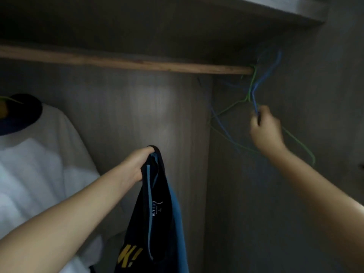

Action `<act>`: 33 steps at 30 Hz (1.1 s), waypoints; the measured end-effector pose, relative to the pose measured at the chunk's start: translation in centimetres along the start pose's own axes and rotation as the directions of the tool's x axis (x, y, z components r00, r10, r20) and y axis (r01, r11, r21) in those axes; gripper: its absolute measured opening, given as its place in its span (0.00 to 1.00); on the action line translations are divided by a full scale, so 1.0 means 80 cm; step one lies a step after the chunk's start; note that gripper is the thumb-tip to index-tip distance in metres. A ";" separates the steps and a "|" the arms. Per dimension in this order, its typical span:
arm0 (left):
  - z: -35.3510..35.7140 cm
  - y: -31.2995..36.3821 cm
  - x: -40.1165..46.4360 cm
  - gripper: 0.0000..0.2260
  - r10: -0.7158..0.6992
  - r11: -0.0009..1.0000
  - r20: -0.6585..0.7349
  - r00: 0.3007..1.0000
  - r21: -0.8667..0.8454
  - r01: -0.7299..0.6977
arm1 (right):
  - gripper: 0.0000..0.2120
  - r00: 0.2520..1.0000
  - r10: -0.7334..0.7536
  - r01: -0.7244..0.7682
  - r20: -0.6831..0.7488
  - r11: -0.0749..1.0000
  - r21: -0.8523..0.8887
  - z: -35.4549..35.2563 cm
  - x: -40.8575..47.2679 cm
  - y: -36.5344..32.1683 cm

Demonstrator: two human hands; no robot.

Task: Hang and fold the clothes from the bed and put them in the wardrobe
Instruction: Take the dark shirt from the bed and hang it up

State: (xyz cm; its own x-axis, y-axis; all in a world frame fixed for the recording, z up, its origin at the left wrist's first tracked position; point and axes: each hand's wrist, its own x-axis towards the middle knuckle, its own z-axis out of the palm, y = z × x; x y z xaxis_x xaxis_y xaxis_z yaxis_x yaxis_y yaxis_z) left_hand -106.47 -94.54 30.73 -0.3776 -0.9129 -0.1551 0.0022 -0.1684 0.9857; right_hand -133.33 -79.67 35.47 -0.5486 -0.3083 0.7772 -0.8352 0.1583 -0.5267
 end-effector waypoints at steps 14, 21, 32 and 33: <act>0.015 -0.012 -0.015 0.14 -0.036 0.991 0.171 0.985 0.131 0.014 | 0.16 0.948 0.251 -0.191 0.194 -0.035 0.981 -0.015 -0.165 -0.106; 0.011 0.029 -0.024 0.16 0.043 0.996 0.212 0.976 0.073 -0.059 | 0.14 0.914 0.157 -0.405 0.374 0.306 0.862 0.038 -0.231 -0.119; -0.084 -0.040 0.055 0.12 0.055 0.932 0.021 0.998 0.357 -0.059 | 0.16 0.398 0.180 -0.470 0.900 0.882 0.031 -0.010 -0.206 -0.114; -0.083 -0.042 0.056 0.12 0.081 0.896 0.056 0.995 0.434 -0.098 | 0.17 0.354 0.201 -0.432 0.913 0.901 -0.031 -0.012 -0.205 -0.115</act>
State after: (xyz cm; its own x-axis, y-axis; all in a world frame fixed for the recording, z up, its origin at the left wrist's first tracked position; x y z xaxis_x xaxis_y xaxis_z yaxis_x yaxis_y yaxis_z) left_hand -102.05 -100.52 26.28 -0.4276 -0.9012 -0.0706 -0.3631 0.0998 0.9264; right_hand -116.72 -75.18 27.89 -0.3263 -0.9341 -0.1450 -0.5172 0.3048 -0.7997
